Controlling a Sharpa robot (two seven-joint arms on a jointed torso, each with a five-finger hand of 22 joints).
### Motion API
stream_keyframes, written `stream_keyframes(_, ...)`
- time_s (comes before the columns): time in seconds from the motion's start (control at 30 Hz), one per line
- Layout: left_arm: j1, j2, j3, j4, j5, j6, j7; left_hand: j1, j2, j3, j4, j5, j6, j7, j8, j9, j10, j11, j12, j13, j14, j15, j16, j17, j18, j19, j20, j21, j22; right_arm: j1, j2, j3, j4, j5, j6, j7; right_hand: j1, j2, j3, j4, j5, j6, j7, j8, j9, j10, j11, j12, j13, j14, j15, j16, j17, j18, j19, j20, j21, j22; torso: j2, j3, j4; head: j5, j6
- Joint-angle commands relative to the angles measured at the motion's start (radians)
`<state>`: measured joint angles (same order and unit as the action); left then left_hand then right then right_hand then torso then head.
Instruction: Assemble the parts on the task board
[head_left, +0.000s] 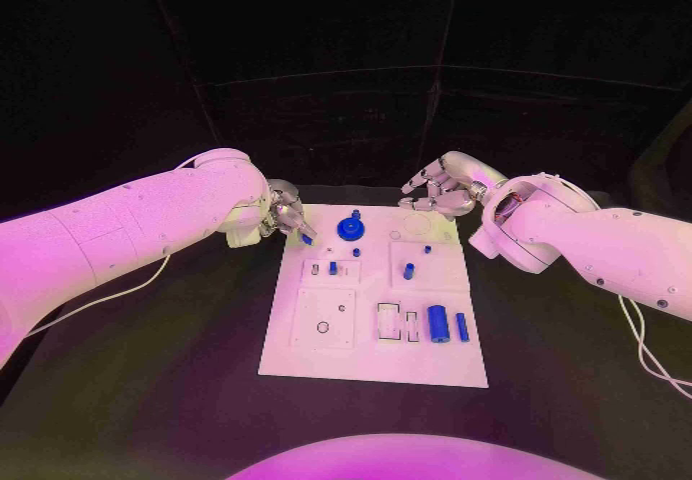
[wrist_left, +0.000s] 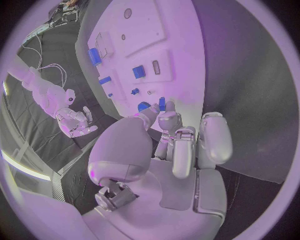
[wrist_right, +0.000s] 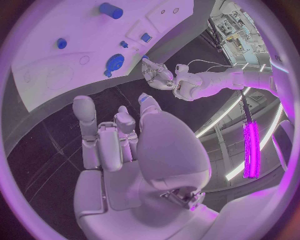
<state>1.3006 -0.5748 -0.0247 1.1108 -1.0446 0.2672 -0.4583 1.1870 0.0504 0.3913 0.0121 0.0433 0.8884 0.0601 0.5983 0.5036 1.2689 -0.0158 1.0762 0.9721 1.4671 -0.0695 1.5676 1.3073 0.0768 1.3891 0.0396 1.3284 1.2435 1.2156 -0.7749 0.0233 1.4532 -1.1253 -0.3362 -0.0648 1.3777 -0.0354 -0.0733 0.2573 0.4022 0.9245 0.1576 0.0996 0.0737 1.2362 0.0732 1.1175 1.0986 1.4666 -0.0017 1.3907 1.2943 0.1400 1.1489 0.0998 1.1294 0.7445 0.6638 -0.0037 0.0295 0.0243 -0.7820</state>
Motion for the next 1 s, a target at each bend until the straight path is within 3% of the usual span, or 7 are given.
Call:
stream_keyframes(0.03,-0.001,-0.026,0.000,0.055,0.055,-0.101,-0.014,-0.011,-0.003,0.104,-0.095,0.005,0.007,-0.001,0.005,0.002,0.009,0.002,0.005,0.002,0.104,-0.002,0.003,0.263,0.000,0.009,0.000,-0.002,0.001,0.002,-0.001,0.000,0.001,0.006,0.000,0.008,0.007,0.005,-0.003,0.001,0.005,-0.005,0.000,0.006,-0.001,-0.007,-0.003,-0.006,-0.001,0.038,-0.004,-0.003,-0.001,0.010,-0.006,0.002,-0.007,-0.001,-0.003,0.0000,0.0056,-0.001,-0.003)
stream_keyframes(0.2,-0.016,-0.072,-0.001,0.140,0.053,-0.148,-0.019,-0.015,-0.006,0.112,-0.097,0.005,0.007,-0.002,0.008,0.004,0.010,0.001,0.005,0.001,0.104,-0.003,0.003,0.263,0.000,0.009,0.000,-0.002,0.001,0.002,-0.001,0.000,-0.002,0.006,0.000,0.008,0.007,0.005,-0.003,0.001,0.005,-0.005,0.000,0.006,-0.001,-0.007,-0.003,-0.006,-0.001,0.038,-0.004,-0.003,-0.001,0.010,-0.006,0.002,-0.007,-0.001,-0.005,-0.0001,0.0101,-0.001,-0.007)
stream_keyframes(0.3,-0.027,-0.086,-0.003,0.168,0.032,-0.162,-0.019,-0.016,-0.008,0.115,-0.097,0.005,0.007,-0.002,0.009,0.005,0.010,0.001,0.004,-0.001,0.104,-0.003,0.003,0.263,0.000,0.010,0.000,-0.001,0.002,0.002,0.000,0.000,-0.004,0.007,0.001,0.008,0.007,0.005,-0.003,0.001,0.005,-0.005,0.000,0.006,-0.001,-0.007,-0.003,-0.006,-0.001,0.038,-0.004,-0.003,-0.001,0.010,-0.006,0.002,-0.007,-0.001,-0.004,-0.0008,0.0094,0.000,-0.008)
stream_keyframes(0.4,-0.037,-0.096,-0.013,0.189,0.017,-0.170,-0.017,-0.018,-0.009,0.117,-0.097,0.005,0.007,-0.002,0.010,0.006,0.010,0.001,0.005,0.000,0.104,-0.003,0.003,0.263,0.000,0.010,0.000,-0.001,0.003,0.002,0.001,0.000,-0.005,0.007,0.001,0.009,0.007,0.005,-0.003,0.001,0.005,-0.005,0.000,0.006,-0.001,-0.007,-0.003,-0.006,-0.001,0.038,-0.004,-0.003,-0.001,0.010,-0.006,0.002,-0.007,-0.001,-0.003,-0.0017,0.0095,0.001,-0.008)
stream_keyframes(0.63,-0.052,-0.104,-0.027,0.212,-0.001,-0.180,-0.018,-0.019,-0.011,0.119,-0.098,0.005,0.007,-0.003,0.010,0.006,0.012,0.000,0.006,0.002,0.104,-0.003,0.003,0.263,0.000,0.010,-0.001,-0.001,0.003,0.002,0.003,0.000,-0.008,0.007,0.003,0.010,0.007,0.005,-0.003,0.002,0.006,-0.005,0.000,0.007,-0.001,-0.007,-0.003,-0.006,-0.001,0.038,-0.004,-0.003,-0.001,0.011,-0.007,0.003,-0.008,-0.002,-0.001,0.0000,0.0071,0.005,-0.010)
stream_keyframes(1.0,-0.063,-0.105,-0.031,0.221,-0.026,-0.146,-0.040,-0.019,-0.011,0.119,-0.098,0.005,0.007,-0.003,0.010,0.006,0.012,0.000,0.006,0.002,0.104,-0.003,0.003,0.263,0.000,0.010,-0.001,-0.001,0.003,0.001,0.006,0.000,-0.009,0.012,0.005,0.011,0.007,0.005,-0.003,0.002,0.006,-0.005,0.000,0.007,-0.001,-0.007,-0.003,-0.006,-0.001,0.038,-0.004,-0.003,-0.001,0.011,-0.007,0.003,-0.008,-0.002,-0.002,0.0002,0.0079,0.005,-0.014)
